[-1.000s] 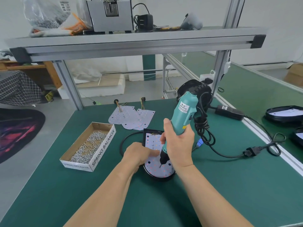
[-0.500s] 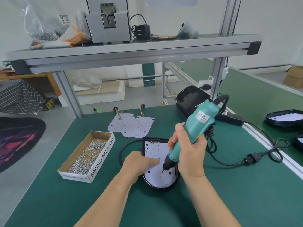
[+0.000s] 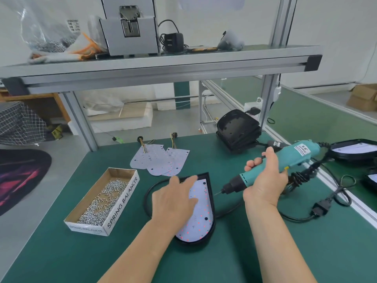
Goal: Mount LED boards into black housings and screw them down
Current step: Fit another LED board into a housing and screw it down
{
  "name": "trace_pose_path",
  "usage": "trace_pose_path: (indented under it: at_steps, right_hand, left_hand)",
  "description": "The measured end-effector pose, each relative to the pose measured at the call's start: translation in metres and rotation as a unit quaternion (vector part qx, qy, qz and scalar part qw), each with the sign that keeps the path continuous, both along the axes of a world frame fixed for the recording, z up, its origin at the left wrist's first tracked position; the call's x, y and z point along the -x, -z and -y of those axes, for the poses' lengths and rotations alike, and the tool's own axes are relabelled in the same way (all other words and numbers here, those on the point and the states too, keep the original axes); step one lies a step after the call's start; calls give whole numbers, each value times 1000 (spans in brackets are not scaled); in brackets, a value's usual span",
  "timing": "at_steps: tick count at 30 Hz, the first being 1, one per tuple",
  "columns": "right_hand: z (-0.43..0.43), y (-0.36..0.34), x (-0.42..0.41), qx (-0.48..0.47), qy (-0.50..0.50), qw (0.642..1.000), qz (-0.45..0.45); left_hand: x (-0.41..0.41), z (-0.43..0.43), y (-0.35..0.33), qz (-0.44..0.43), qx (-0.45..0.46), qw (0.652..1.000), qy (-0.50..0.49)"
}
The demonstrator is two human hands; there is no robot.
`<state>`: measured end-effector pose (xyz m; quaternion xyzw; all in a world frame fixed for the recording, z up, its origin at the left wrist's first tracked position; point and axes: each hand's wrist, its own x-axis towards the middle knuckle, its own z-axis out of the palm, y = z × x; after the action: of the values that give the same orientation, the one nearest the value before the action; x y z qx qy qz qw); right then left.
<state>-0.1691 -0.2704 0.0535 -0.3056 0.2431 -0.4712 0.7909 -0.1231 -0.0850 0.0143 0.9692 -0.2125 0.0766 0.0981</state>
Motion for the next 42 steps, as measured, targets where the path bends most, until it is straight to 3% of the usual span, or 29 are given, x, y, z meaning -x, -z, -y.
trace_pose_path:
  at_steps: [6,16,18,20,21,22,23,24,25,26,27,28,37,42]
  right_hand:
    - [2,-4,2,0,-7,1000,7]
    - [1,-9,4,-8,-22,1000,16]
    - [1,-12,4,-7,-20,1000,15]
    - [1,-16,4,-5,-15,1000,15]
    - [1,-19,3,-8,-15,1000,17]
    - [0,-21,3,-11,-15,1000,20]
    - [-1,-23,3,-14,-15,1000,23]
    - [-2,-26,2,-15,-16,999,28]
    - [-3,-28,2,-14,-18,999,33]
    - [-4,-30,2,-12,-21,999,38]
    - [-6,-32,2,-10,-24,999,42]
    - [-7,-34,1,-8,-26,999,47]
    - [-25,-47,-7,5,-44,997,57]
    - [-27,-47,-6,13,-48,997,57]
  left_hand:
    - [-14,25,7,-13,-67,994,86]
    - [-14,40,15,8,-50,995,84]
    - [-15,37,12,-40,-27,996,77]
    - [-15,33,3,-137,80,986,51]
    - [-16,32,-2,-201,184,962,21]
    - [-18,29,-9,-285,319,904,-29]
    - [-18,26,-19,-374,462,800,-81]
    - [-16,23,-27,-447,587,665,-111]
    - [-15,19,-34,-495,678,530,-120]
    - [-14,14,-38,-525,728,426,-112]
    - [-11,10,-43,-542,751,365,-96]
    - [-8,6,-47,-552,757,340,-76]
    - [6,-4,-47,-565,732,380,-18]
    - [14,-6,-41,-557,712,427,1]
